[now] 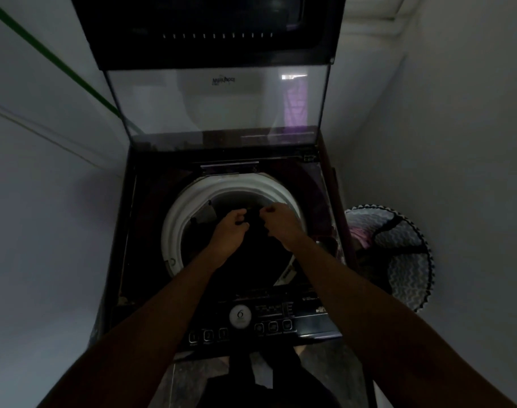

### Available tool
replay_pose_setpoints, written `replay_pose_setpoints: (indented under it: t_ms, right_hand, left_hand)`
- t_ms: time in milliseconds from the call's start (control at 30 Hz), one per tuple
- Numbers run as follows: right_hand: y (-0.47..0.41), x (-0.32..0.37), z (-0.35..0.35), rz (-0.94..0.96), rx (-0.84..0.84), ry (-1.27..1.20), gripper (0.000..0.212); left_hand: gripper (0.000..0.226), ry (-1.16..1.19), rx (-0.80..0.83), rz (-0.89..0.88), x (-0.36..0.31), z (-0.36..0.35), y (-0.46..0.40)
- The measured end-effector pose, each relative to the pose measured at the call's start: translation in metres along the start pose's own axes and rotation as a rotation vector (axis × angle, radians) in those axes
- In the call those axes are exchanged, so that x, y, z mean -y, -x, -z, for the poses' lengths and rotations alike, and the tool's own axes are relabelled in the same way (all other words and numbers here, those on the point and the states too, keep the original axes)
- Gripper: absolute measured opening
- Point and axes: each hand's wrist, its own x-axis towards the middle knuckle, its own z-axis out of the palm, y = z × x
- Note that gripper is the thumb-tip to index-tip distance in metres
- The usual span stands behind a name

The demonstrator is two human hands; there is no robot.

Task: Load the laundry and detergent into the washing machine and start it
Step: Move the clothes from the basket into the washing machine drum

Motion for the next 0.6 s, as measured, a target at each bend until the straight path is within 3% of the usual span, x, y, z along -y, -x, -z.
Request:
replay_pose_setpoints:
  t_ms: [133, 233, 400, 600]
  right_hand:
    - [-0.002, -0.001, 0.024, 0.034, -0.048, 0.005, 0.030]
    - [0.005, 0.005, 0.051, 0.062, -0.092, -0.038, 0.023]
    - [0.010, -0.002, 0.107, 0.142, -0.319, -0.118, 0.016]
    - [0.000, -0.049, 0.174, 0.029, -0.452, -0.175, 0.012]
  left_hand:
    - [0.041, -0.011, -0.005, -0.039, -0.017, -0.020, -0.004]
    - [0.037, 0.007, -0.007, -0.070, -0.033, -0.037, -0.007]
    - [0.026, -0.066, 0.009, -0.240, -0.065, -0.083, -0.015]
    - [0.025, -0.155, 0.076, -0.418, -0.107, -0.157, -0.014]
